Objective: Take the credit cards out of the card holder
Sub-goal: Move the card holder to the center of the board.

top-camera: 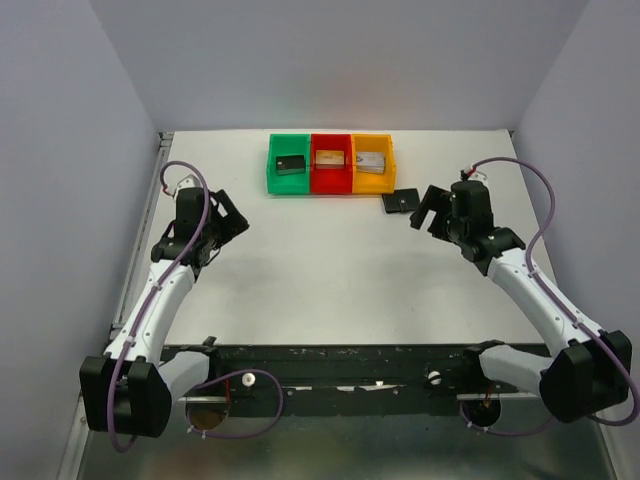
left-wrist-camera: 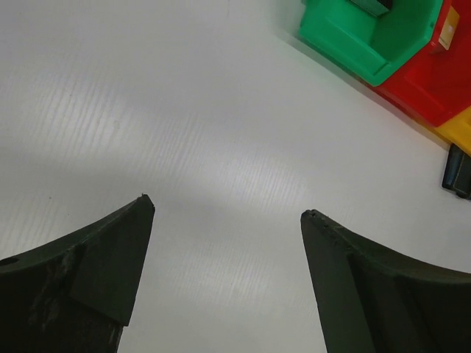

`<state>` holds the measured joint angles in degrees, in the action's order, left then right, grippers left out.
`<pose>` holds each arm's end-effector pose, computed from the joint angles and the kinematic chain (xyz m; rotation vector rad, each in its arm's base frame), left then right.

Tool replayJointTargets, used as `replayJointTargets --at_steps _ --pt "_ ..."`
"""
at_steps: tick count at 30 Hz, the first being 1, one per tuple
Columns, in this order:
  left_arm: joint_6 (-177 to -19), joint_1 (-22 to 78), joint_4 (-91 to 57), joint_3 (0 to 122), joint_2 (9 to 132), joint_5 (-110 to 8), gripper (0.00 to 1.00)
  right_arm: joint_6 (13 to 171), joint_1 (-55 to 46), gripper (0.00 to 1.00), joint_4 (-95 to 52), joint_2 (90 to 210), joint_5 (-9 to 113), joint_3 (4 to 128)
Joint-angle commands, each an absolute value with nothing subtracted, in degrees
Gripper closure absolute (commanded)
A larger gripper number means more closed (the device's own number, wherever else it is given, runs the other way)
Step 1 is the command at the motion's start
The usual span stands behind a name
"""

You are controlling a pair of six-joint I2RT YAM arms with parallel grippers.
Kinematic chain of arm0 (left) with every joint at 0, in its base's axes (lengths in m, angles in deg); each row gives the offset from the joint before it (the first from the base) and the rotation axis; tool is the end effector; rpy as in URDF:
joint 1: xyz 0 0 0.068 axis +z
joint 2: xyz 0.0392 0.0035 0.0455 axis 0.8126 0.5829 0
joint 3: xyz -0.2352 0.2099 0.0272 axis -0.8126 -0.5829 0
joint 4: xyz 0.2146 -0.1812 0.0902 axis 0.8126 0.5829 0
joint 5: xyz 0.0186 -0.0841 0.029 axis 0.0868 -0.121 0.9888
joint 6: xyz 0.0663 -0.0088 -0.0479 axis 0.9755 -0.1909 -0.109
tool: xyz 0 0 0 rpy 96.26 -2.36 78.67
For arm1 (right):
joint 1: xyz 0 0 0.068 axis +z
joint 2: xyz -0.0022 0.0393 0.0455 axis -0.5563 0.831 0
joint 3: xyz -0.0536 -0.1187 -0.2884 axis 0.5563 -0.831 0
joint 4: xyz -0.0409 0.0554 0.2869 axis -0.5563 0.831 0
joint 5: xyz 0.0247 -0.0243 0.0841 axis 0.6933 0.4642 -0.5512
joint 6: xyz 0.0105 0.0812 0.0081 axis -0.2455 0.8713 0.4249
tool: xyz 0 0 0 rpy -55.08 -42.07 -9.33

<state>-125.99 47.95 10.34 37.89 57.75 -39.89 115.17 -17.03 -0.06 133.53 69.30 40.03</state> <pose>0.2777 -0.0273 0.2894 -0.6749 2.1701 -0.3686 0.2806 0.0716 0.2912 0.3488 2.1884 0.2620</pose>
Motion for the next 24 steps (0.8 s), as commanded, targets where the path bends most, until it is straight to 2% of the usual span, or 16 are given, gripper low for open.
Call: replayJointTargets --at_steps 1,2,6,8,9,10,19,21,24 --pt "-125.98 48.02 5.57 35.35 55.58 -40.03 0.12 118.91 -19.64 0.00 0.31 138.43 67.05 43.88" --pt "-125.80 48.02 4.52 35.17 55.67 -42.93 0.17 120.31 -20.87 0.01 -0.04 139.75 65.90 44.50" --pt "-125.71 48.46 1.27 35.44 57.16 -55.93 0.17 124.71 -25.09 0.05 -3.20 145.82 61.24 46.43" --pt "-126.23 48.46 -1.10 34.48 57.08 -59.46 0.15 126.64 -26.67 0.09 -4.26 149.59 60.01 47.75" --pt "-126.24 48.46 -2.59 33.86 56.64 -60.44 0.08 127.61 -27.38 0.13 -4.52 151.70 59.74 48.54" --pt "-126.15 48.46 -3.57 32.98 56.20 -60.97 0.01 128.58 -27.91 0.15 -4.52 153.81 57.91 49.68" --pt "-126.76 48.37 -3.66 28.76 51.55 -59.57 0.02 134.56 -30.55 0.43 -7.60 169.46 53.86 57.86" --pt "-126.85 48.46 -3.49 28.32 51.10 -59.39 0.02 135.70 -30.81 0.48 -8.48 172.01 52.80 59.26" --pt "-126.76 48.46 -3.57 28.32 51.63 -59.92 0.02 136.76 -30.90 0.49 -8.57 175.35 52.62 61.46"
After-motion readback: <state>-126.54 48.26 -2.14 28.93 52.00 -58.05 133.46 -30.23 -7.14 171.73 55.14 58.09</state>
